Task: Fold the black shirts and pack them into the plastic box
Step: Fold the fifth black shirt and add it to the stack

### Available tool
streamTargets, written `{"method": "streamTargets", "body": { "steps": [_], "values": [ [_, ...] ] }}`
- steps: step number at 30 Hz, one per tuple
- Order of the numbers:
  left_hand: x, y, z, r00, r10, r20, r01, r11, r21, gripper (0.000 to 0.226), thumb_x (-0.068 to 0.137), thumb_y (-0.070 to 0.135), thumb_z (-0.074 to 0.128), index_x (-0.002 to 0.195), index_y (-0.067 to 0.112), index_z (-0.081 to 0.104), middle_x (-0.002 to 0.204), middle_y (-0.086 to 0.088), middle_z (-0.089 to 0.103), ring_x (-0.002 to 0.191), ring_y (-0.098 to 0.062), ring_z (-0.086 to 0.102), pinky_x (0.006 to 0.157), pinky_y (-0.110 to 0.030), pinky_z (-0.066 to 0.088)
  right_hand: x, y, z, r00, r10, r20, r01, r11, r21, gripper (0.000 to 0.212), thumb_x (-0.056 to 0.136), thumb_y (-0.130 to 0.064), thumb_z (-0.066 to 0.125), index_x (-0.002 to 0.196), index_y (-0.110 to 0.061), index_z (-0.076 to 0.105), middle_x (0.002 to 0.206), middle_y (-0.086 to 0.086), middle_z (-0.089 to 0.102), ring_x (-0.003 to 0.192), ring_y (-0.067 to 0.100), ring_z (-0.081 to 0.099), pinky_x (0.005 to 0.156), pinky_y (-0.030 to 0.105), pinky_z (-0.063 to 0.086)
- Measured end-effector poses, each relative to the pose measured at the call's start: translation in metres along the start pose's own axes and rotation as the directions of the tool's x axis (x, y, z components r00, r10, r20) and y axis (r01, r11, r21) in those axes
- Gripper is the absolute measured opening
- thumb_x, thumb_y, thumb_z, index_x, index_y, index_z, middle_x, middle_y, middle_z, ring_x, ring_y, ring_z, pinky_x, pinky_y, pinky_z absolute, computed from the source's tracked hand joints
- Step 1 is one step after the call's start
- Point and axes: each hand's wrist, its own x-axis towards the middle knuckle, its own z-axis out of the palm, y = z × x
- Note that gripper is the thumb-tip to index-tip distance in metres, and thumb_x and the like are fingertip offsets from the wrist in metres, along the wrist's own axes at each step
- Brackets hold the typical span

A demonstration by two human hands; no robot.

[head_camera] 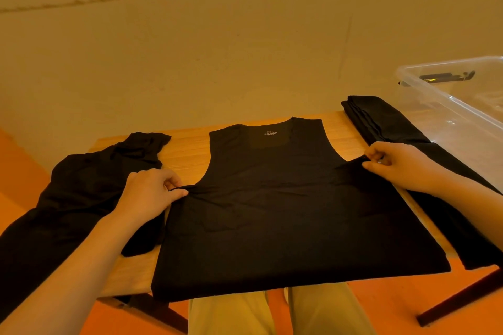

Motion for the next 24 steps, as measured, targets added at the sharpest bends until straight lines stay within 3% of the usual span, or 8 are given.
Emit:
{"method": "streamTargets", "body": {
  "steps": [4, 8, 14, 21, 24],
  "values": [
    [-0.002, 0.0, -0.002, 0.999, -0.037, -0.019, 0.036, 0.996, -0.076, 0.013, 0.08, 0.04, 0.074, 0.082, 0.03, 0.065, 0.083, 0.012, 0.063, 0.087, -0.011, 0.06, 0.092, -0.042, 0.048, -0.002, -0.002, -0.006, 0.999, 0.022, -0.026, -0.018, 0.989, 0.15, 0.011, 0.091, -0.024, 0.057, 0.101, -0.02, 0.061, 0.089, -0.001, 0.064, 0.084, 0.009, 0.06, 0.069, 0.016, 0.041],
    [-0.003, 0.0, -0.005, 0.997, -0.071, -0.022, 0.066, 0.98, -0.19, 0.009, 0.082, 0.031, 0.074, 0.085, 0.024, 0.068, 0.085, 0.007, 0.066, 0.088, -0.011, 0.06, 0.077, -0.029, 0.047, -0.002, -0.005, -0.013, 0.993, 0.097, -0.071, -0.067, 0.939, 0.337, 0.013, 0.092, -0.02, 0.056, 0.105, -0.023, 0.06, 0.094, -0.004, 0.064, 0.083, 0.007, 0.058, 0.076, 0.025, 0.043],
    [0.001, 0.001, -0.022, 0.995, -0.082, -0.063, 0.058, 0.947, -0.317, 0.01, 0.083, 0.027, 0.073, 0.09, 0.021, 0.07, 0.088, 0.006, 0.067, 0.083, -0.004, 0.059, 0.067, -0.014, 0.04, 0.005, -0.009, -0.024, 0.97, 0.225, -0.091, -0.134, 0.808, 0.573, 0.012, 0.087, -0.018, 0.064, 0.099, -0.02, 0.063, 0.086, 0.002, 0.064, 0.073, 0.015, 0.056, 0.067, 0.026, 0.046],
    [0.028, 0.003, -0.047, 0.993, -0.1, -0.068, 0.058, 0.887, -0.459, 0.011, 0.082, 0.026, 0.074, 0.09, 0.02, 0.072, 0.086, 0.003, 0.071, 0.079, -0.013, 0.066, 0.08, -0.028, 0.05, 0.027, -0.013, -0.042, 0.97, 0.233, -0.075, -0.117, 0.709, 0.695, 0.009, 0.086, -0.016, 0.064, 0.095, -0.017, 0.062, 0.064, -0.003, 0.054, 0.059, 0.013, 0.045, 0.063, 0.028, 0.041],
    [0.05, 0.007, -0.054, 0.99, -0.103, -0.093, 0.045, 0.871, -0.489, 0.006, 0.083, 0.021, 0.073, 0.087, 0.016, 0.072, 0.08, -0.002, 0.071, 0.07, -0.016, 0.065, 0.07, -0.025, 0.049, 0.049, -0.013, -0.047, 0.965, 0.25, -0.075, -0.123, 0.691, 0.712, 0.01, 0.087, -0.018, 0.065, 0.095, -0.015, 0.061, 0.065, -0.003, 0.051, 0.056, 0.011, 0.042, 0.054, 0.023, 0.036]
  ]
}}
